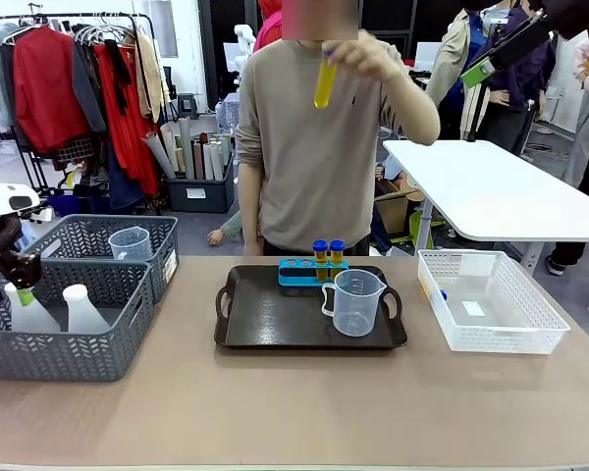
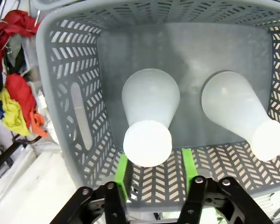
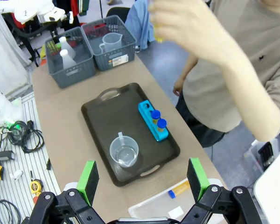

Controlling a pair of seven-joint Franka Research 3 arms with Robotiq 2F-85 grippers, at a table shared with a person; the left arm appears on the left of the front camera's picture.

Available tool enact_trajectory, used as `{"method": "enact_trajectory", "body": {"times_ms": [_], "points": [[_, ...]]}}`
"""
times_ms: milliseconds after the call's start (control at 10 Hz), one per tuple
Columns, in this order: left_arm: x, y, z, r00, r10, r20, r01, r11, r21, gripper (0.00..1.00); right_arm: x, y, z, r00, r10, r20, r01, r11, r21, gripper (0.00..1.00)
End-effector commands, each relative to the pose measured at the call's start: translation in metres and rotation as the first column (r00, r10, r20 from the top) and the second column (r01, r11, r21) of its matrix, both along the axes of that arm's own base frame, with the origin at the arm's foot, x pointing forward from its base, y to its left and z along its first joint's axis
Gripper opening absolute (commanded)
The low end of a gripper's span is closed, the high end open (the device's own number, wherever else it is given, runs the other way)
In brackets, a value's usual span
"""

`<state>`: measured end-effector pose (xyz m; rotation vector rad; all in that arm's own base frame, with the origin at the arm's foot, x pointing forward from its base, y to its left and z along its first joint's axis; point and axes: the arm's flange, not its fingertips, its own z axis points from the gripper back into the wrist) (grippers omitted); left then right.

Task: Prepare the laboratory tools.
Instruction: Pick up one Small flask and place it on the Handle tray.

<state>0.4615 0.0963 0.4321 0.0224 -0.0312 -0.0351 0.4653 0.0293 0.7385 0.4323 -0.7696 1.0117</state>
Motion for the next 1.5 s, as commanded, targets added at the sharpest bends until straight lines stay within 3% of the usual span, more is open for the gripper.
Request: {"method": "enact_trajectory", "body": {"times_ms": [0,600,1100,1400], "points": [[-0.002,-0.002,-0.003,1.0,0.025,0.016,-0.024,1.0,-0.01,0.0,-0.001,0.001,0.0,1.0,0.002,0.004,-0.002,1.0,-0.001,1.0],[0.002,0.0,-0.004,0.999,0.042,-0.004,-0.042,0.999,-0.024,0.0,-0.001,0.001,0.0,1.0,0.002,0.004,-0.002,1.0,-0.001,1.0],[0.016,-0.001,-0.009,0.998,0.059,0.028,-0.058,0.998,-0.023,0.98,-0.001,0.001,0.0,1.0,0.002,0.004,-0.002,1.0,-0.001,1.0],[0.029,-0.004,-0.018,0.997,0.043,0.06,-0.041,0.999,-0.034,1.0,-0.001,0.001,0.0,1.0,0.002,0.004,-0.002,1.0,-0.001,1.0]]}}
